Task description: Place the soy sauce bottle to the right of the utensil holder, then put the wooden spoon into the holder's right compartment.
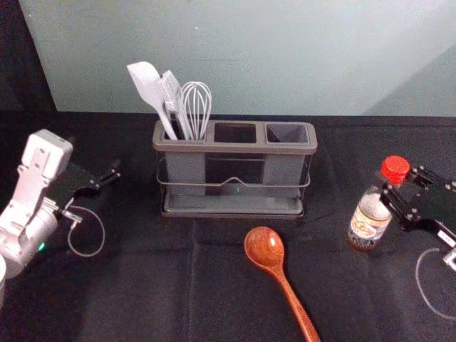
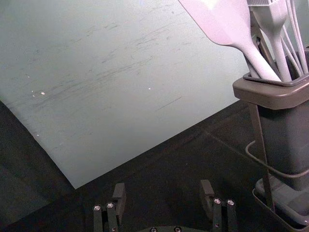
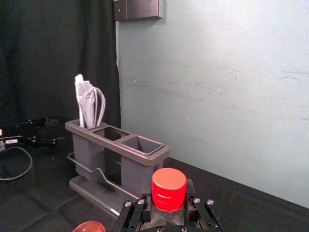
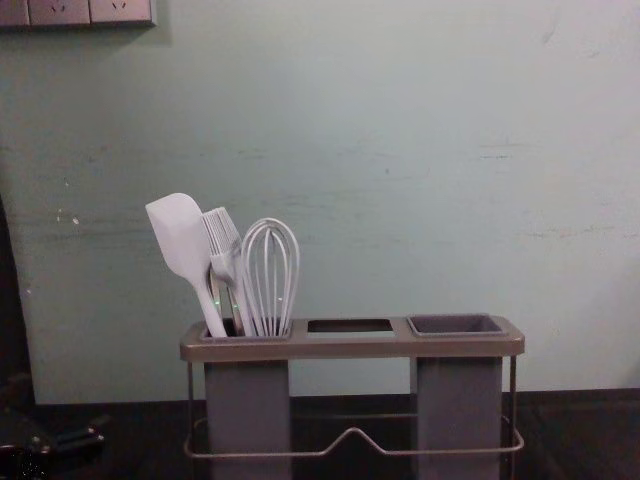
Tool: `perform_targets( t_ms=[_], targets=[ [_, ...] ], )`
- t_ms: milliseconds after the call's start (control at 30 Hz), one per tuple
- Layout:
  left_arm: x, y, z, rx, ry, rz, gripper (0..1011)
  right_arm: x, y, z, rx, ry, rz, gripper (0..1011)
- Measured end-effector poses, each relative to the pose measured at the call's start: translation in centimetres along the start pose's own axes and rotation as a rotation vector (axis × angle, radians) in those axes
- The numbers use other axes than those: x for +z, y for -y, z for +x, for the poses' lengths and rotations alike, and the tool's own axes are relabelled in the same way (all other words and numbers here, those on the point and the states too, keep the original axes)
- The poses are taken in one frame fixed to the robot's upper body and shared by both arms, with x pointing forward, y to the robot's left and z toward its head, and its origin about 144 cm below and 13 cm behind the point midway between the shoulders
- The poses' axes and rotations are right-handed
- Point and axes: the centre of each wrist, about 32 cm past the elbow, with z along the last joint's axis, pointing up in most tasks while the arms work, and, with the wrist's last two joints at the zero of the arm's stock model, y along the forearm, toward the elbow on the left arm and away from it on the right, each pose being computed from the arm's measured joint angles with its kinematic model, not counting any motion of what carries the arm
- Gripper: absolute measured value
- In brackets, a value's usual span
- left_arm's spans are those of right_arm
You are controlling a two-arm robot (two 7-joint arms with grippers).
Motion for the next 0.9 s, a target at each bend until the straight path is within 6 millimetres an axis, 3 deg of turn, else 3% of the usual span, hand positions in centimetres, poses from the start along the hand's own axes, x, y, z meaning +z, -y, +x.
perform_targets(
  t_ms=[900],
  targets=[
    [0.0, 0.0, 0.0, 0.000, 0.000, 0.000, 1005, -1.5, -6.8, 2.2, 0.002, 0.003, -0.015, 390]
  ],
)
